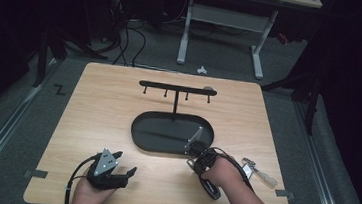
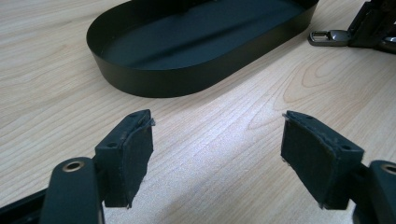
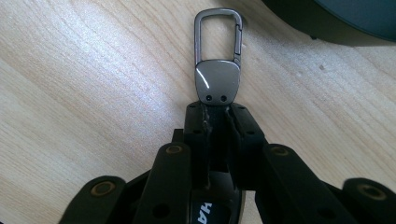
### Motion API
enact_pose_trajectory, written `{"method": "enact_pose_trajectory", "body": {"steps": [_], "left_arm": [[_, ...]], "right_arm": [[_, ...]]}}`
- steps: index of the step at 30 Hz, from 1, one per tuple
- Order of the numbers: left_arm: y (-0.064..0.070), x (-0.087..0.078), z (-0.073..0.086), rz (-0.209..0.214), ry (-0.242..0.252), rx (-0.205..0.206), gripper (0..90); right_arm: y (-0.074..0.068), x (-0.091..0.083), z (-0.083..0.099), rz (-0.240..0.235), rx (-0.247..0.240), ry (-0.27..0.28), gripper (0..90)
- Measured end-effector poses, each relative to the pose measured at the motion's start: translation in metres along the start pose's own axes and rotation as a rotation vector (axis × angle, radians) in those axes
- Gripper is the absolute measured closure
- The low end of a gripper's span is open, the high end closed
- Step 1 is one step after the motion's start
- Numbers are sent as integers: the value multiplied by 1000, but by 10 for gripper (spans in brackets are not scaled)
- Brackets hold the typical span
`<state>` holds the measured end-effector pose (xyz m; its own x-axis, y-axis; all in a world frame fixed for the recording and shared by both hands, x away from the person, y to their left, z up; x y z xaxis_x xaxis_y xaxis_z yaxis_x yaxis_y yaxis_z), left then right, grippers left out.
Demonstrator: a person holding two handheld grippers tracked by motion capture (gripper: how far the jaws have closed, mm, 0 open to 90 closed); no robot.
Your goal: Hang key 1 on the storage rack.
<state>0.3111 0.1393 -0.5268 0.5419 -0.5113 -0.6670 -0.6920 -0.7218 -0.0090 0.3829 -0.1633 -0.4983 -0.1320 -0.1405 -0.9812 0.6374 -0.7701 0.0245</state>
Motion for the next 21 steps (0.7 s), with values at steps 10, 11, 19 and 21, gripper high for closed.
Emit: {"method": "enact_pose_trajectory", "body": {"steps": [10, 11, 19, 21], "left_arm": [[0, 0, 1, 6, -3, -2, 258], [1, 1, 1, 6, -2, -1, 258], [1, 1, 0, 6, 3, 4, 258], [1, 0, 0, 7, 3, 5, 258]], "right_arm": [[-2, -1, 3, 19, -32, 39, 802], [0, -4, 5, 8, -38, 45, 802], [5, -27, 21, -9, 3, 103, 803], [8, -35, 29, -16, -16, 143, 804]]}}
Point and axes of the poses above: each handheld gripper's, and its own axes: x roughly forward along the jaws, z roughly out of its underside, y roughly to its right, the point moved 1 cm from there along x, roughly forward along the jaws, and after that the axes turned 11 degrees about -y, right-handed, at the moved point
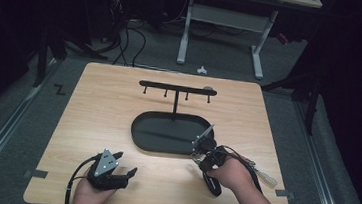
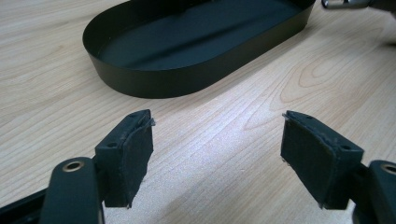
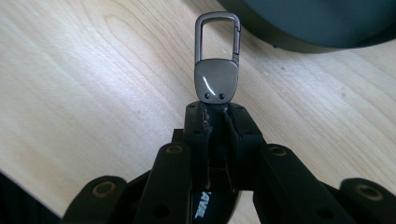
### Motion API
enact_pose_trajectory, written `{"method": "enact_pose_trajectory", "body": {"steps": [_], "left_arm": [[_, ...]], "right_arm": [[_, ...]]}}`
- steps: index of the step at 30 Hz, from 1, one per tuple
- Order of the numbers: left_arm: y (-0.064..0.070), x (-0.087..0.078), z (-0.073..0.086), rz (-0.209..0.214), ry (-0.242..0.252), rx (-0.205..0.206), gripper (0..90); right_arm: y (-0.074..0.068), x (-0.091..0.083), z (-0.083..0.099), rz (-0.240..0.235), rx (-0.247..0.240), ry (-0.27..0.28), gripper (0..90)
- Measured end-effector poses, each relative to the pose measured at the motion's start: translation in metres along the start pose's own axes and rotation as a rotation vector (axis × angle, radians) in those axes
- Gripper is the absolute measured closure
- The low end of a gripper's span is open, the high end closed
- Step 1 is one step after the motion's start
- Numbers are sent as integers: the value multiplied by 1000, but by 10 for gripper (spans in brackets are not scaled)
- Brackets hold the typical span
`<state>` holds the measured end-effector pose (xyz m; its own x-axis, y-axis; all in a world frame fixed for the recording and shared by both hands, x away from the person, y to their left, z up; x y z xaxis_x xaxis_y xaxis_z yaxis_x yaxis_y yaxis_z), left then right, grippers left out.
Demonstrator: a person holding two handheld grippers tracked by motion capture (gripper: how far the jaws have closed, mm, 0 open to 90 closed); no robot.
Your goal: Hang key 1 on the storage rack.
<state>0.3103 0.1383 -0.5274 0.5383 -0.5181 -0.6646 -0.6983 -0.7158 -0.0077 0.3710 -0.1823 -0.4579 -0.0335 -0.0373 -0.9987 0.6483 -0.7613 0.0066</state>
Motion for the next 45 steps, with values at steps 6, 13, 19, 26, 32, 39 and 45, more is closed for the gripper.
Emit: {"method": "enact_pose_trajectory", "body": {"steps": [6, 13, 19, 26, 32, 39, 45], "left_arm": [[0, -1, 0, 0, 4, 0, 258], [0, -1, 0, -1, 13, 0, 258], [-1, -2, 0, 0, 18, -3, 258], [-1, -2, 0, 0, 15, -1, 258], [0, -2, 0, 3, 13, -1, 258], [0, -3, 0, 0, 16, -2, 258], [0, -3, 0, 1, 14, -2, 258]], "right_arm": [[2, -12, 8, 1, 9, 31, 804], [3, -27, 12, 9, 10, 63, 804], [5, -35, 12, 14, 18, 87, 805], [6, -42, 10, 18, 20, 113, 805], [10, -51, 7, 16, 28, 138, 805], [14, -62, 0, 23, 45, 162, 805], [17, -69, -6, 17, 68, 187, 805]]}}
Point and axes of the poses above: each handheld gripper's, and its own axes: x roughly forward along the jaws, z roughly out of its underside, y roughly to its right, the point moved 1 cm from there along x, roughly forward along the jaws, and after that the axes turned 11 degrees about -y, right-handed, at the moved point
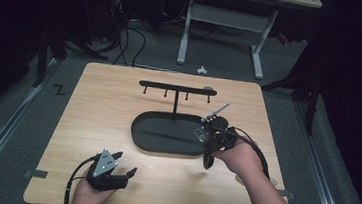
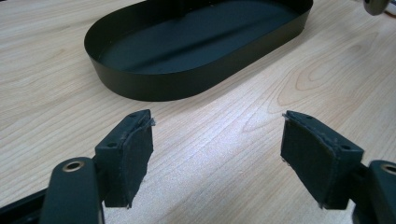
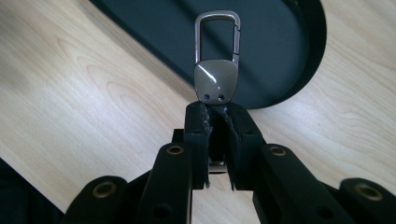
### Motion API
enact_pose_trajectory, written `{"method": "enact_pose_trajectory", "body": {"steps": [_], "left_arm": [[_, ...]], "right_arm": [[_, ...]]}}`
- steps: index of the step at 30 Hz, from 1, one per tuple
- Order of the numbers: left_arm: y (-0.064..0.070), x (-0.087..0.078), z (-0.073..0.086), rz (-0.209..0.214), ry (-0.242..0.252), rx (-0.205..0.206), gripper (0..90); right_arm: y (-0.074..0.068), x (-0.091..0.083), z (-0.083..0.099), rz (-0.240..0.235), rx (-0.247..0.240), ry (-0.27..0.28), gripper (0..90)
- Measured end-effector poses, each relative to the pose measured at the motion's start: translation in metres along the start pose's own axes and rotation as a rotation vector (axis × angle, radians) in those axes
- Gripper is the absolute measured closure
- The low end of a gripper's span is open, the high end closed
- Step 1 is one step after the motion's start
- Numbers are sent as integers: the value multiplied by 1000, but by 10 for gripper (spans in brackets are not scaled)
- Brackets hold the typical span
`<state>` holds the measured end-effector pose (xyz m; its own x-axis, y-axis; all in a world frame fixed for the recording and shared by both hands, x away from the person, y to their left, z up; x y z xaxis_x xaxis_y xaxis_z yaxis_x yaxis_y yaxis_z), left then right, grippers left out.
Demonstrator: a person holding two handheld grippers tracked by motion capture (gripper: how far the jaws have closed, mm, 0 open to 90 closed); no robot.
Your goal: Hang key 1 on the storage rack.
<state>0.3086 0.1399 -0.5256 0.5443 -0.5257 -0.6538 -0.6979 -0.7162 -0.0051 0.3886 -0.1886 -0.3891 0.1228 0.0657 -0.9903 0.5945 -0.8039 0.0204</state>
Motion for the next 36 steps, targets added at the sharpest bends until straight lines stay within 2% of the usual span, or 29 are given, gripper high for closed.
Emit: {"method": "enact_pose_trajectory", "body": {"steps": [12, 19, 26, 29, 30, 36], "left_arm": [[-1, -2, 1, -2, 0, -2, 258], [-4, -7, 6, -19, 6, -18, 258], [-7, -16, 14, -39, 0, -35, 258], [-8, -20, 17, -45, -4, -42, 258], [-9, -21, 19, -50, -3, -44, 258], [-10, -26, 23, -63, -2, -57, 258]], "right_arm": [[2, -10, -13, 10, 2, 25, 805], [1, -14, -21, 6, 10, 36, 805], [3, -21, -29, 13, -12, 54, 805], [3, -26, -34, 9, 7, 62, 805], [4, -26, -35, 11, -5, 65, 805], [7, -32, -44, 16, -3, 83, 805]]}}
Point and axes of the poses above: each handheld gripper's, and its own axes: x roughly forward along the jaws, z roughly out of its underside, y roughly to its right, the point moved 1 cm from there along x, roughly forward along the jaws, and after that the axes turned 11 degrees about -y, right-handed, at the moved point
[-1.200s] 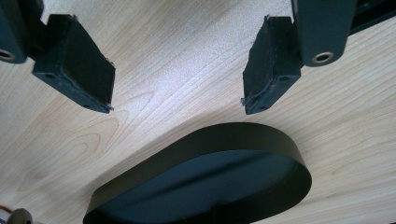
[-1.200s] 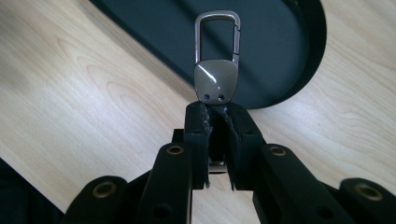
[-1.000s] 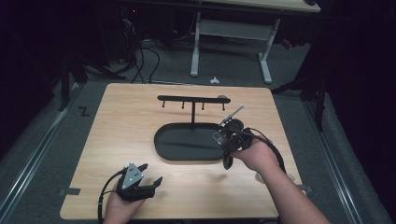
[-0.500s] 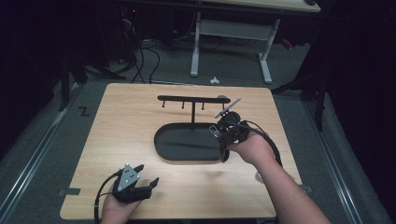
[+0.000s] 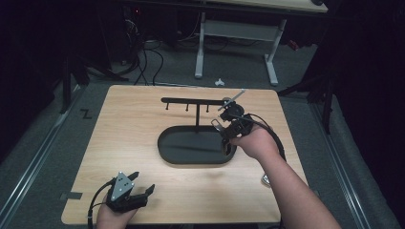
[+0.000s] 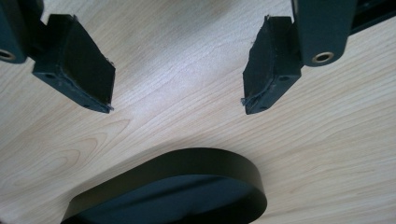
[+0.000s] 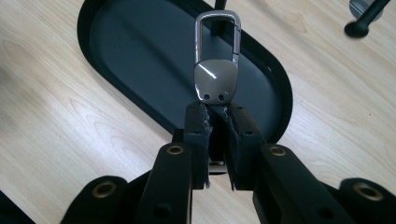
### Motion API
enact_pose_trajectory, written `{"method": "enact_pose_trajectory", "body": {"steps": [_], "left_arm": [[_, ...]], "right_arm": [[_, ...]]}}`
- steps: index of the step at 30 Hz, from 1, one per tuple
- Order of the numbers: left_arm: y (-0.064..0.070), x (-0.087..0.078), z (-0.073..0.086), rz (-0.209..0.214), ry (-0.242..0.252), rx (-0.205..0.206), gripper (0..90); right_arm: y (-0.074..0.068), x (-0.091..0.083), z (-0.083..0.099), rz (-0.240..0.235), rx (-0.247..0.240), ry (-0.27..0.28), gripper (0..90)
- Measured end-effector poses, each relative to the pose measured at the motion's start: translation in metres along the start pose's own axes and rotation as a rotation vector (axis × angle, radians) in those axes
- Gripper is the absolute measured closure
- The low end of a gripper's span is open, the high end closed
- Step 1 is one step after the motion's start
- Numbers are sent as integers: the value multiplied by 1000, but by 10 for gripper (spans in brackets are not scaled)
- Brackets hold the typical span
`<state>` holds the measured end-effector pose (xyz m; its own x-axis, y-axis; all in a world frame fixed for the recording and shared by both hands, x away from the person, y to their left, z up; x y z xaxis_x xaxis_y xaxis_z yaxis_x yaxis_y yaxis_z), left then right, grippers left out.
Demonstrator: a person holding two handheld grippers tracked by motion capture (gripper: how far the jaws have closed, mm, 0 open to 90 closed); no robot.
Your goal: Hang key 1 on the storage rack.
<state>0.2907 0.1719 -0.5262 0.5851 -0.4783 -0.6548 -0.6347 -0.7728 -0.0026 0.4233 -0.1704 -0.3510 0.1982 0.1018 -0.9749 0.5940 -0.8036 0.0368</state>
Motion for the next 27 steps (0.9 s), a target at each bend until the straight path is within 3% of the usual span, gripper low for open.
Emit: {"method": "enact_pose_trajectory", "body": {"steps": [27], "left_arm": [[0, -2, 1, 0, -3, 6, 258]], "right_arm": [[0, -3, -40, 14, 16, 41, 805]]}}
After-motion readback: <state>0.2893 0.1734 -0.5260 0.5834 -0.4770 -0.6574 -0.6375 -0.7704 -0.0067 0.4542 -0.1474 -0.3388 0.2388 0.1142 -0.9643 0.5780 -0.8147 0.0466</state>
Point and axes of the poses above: each handheld gripper's, and its own axes: x roughly forward along the jaws, z roughly out of its underside, y roughly to its right, the point moved 1 cm from there along x, roughly forward along the jaws, and after that the axes turned 11 degrees about -y, right-handed, at the moved point
